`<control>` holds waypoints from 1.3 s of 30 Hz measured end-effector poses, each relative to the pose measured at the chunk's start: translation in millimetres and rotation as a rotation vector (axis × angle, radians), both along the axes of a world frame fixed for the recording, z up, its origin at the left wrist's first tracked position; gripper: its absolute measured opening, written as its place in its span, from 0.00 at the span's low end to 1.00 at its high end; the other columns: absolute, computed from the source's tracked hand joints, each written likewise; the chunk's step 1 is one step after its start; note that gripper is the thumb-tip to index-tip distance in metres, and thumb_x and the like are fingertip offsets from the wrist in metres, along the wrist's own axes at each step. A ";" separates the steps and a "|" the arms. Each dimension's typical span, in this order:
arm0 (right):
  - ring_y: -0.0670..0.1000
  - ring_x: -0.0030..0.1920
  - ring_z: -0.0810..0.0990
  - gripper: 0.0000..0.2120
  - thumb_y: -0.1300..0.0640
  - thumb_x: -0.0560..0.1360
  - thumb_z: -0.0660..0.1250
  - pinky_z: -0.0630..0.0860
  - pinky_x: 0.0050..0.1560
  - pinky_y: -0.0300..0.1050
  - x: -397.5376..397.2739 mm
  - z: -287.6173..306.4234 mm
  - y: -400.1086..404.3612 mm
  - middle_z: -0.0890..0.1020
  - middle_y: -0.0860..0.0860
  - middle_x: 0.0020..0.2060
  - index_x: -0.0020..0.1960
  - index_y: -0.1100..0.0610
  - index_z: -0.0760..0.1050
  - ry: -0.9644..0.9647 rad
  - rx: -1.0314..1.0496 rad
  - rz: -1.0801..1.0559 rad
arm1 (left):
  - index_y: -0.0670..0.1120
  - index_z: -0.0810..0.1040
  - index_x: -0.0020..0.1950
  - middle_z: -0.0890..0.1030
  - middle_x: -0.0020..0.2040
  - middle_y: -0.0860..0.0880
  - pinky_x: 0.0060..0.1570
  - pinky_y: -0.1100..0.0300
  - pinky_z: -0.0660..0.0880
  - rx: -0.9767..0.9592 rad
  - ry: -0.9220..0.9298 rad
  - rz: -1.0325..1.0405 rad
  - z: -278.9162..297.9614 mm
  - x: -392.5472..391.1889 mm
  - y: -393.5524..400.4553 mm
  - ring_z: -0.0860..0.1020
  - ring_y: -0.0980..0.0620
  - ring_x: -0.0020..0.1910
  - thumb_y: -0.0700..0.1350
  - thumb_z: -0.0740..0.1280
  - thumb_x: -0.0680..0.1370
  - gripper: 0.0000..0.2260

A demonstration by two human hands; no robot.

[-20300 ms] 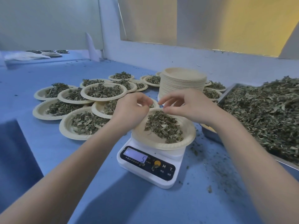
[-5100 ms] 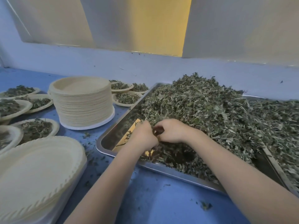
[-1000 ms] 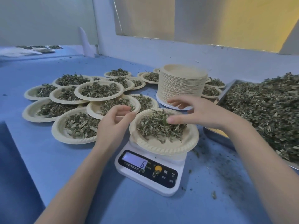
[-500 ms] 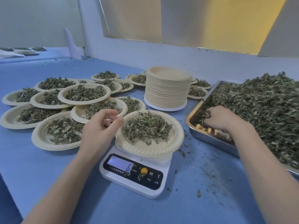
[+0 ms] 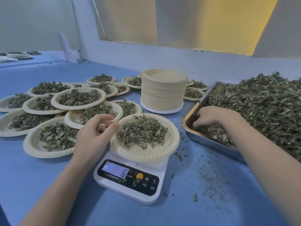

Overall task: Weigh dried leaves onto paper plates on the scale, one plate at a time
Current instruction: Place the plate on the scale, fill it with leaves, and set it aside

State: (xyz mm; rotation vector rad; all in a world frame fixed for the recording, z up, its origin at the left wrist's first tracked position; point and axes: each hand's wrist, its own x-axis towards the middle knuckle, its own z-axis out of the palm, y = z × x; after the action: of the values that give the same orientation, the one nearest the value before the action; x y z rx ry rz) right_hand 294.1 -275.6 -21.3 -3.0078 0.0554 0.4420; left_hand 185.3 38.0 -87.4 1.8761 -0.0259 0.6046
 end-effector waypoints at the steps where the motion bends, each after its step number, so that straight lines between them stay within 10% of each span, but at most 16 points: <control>1: 0.51 0.41 0.77 0.12 0.45 0.67 0.71 0.72 0.37 0.43 -0.2 4.4 -0.5 0.79 0.51 0.41 0.40 0.54 0.76 -0.003 0.006 -0.007 | 0.56 0.79 0.50 0.78 0.38 0.61 0.39 0.62 0.72 0.008 0.005 -0.003 -0.2 -0.2 -0.4 0.73 0.61 0.33 0.48 0.69 0.75 0.05; 6: 0.54 0.53 0.77 0.22 0.47 0.69 0.71 0.79 0.46 0.49 -8.8 4.9 2.1 0.75 0.52 0.56 0.59 0.56 0.74 0.094 -0.033 -0.036 | 0.55 0.79 0.50 0.79 0.39 0.58 0.40 0.60 0.73 -0.001 0.015 0.003 1.2 -1.9 0.7 0.74 0.59 0.34 0.53 0.71 0.72 0.08; 12: 0.50 0.31 0.82 0.05 0.62 0.69 0.73 0.73 0.24 0.35 -18.7 -3.6 5.7 0.80 0.53 0.40 0.38 0.54 0.79 -0.091 0.211 -0.046 | 0.54 0.79 0.50 0.79 0.39 0.59 0.41 0.60 0.72 -0.018 0.027 0.013 2.2 -1.8 -1.9 0.73 0.61 0.32 0.47 0.70 0.75 0.05; 22: 0.47 0.30 0.83 0.08 0.68 0.70 0.71 0.78 0.30 0.35 -46.1 39.1 21.6 0.82 0.57 0.44 0.43 0.57 0.81 -0.350 0.818 0.026 | 0.55 0.79 0.49 0.80 0.42 0.58 0.46 0.50 0.76 -0.011 0.032 0.018 4.5 -4.2 -1.3 0.76 0.53 0.37 0.51 0.70 0.72 0.07; 29: 0.42 0.44 0.84 0.11 0.43 0.68 0.73 0.79 0.39 0.35 -64.6 46.4 65.7 0.84 0.39 0.47 0.50 0.40 0.81 -0.151 0.798 0.464 | 0.55 0.79 0.49 0.80 0.41 0.58 0.45 0.50 0.77 -0.002 0.034 0.031 5.1 -3.7 -1.1 0.74 0.59 0.34 0.48 0.69 0.74 0.05; 39: 0.43 0.41 0.84 0.10 0.42 0.70 0.70 0.82 0.44 0.40 -53.1 36.1 53.1 0.85 0.40 0.43 0.50 0.43 0.82 -0.289 0.787 0.381 | 0.55 0.79 0.49 0.80 0.42 0.56 0.43 0.54 0.76 0.006 0.035 0.032 4.6 -1.9 -0.4 0.76 0.56 0.34 0.47 0.70 0.74 0.05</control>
State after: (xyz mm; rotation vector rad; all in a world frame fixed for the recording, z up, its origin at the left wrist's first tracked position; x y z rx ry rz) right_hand 241.0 -222.6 14.9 -2.2537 -0.5767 0.0212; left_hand 183.3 37.6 -82.8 1.8960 0.0250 0.5942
